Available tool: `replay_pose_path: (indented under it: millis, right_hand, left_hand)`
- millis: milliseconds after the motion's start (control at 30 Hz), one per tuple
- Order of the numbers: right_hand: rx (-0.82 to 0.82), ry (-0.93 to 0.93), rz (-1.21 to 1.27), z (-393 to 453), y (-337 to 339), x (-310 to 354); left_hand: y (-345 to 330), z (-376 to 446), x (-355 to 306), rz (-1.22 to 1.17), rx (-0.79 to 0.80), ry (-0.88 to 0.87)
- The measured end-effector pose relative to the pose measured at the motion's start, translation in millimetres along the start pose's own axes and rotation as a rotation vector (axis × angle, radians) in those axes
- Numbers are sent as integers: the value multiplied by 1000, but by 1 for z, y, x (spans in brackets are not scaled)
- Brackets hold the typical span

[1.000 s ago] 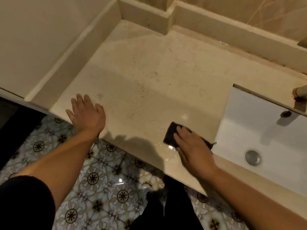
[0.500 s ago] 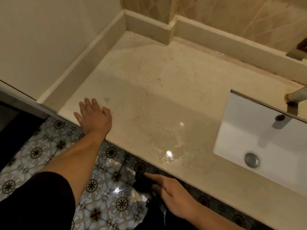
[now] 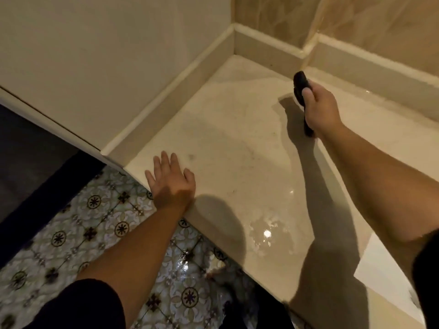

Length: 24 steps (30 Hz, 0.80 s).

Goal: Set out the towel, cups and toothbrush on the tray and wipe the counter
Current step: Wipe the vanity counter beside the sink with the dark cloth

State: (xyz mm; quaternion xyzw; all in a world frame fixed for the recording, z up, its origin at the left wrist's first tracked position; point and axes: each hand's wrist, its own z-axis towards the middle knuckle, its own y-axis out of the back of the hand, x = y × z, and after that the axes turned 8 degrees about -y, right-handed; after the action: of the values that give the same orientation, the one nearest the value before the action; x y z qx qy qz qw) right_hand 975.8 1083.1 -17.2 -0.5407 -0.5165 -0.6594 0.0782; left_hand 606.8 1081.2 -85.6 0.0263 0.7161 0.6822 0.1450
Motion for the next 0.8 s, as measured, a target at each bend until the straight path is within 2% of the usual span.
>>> replay_pose_path:
  millis: [100,200,333,400,500,600,800]
  right_hand:
    - [96,241,-470,39,-41,-13]
    - [136,460,-660,36,-85,9]
    - [353,749,-653,-42,-121,24]
    - [435,827,-594,-97,-118,13]
    - [535,874,-538,-172,-105,-8]
    - [604,925,-443,-236,-95,-27]
    - [570,866,-349,-313,-89,-40]
  left_hand:
    - [2,0,-2,5,-51,-4]
    - [3,3,-2,43,-2,0]
    - [3,3,1,48,12,8]
    - [3,1,0,15,-9,11]
    - [1,-1,-2,-12,-30,1]
    - [1,1,0,11,34,9]
    - [4,-2,1,22,65,-26]
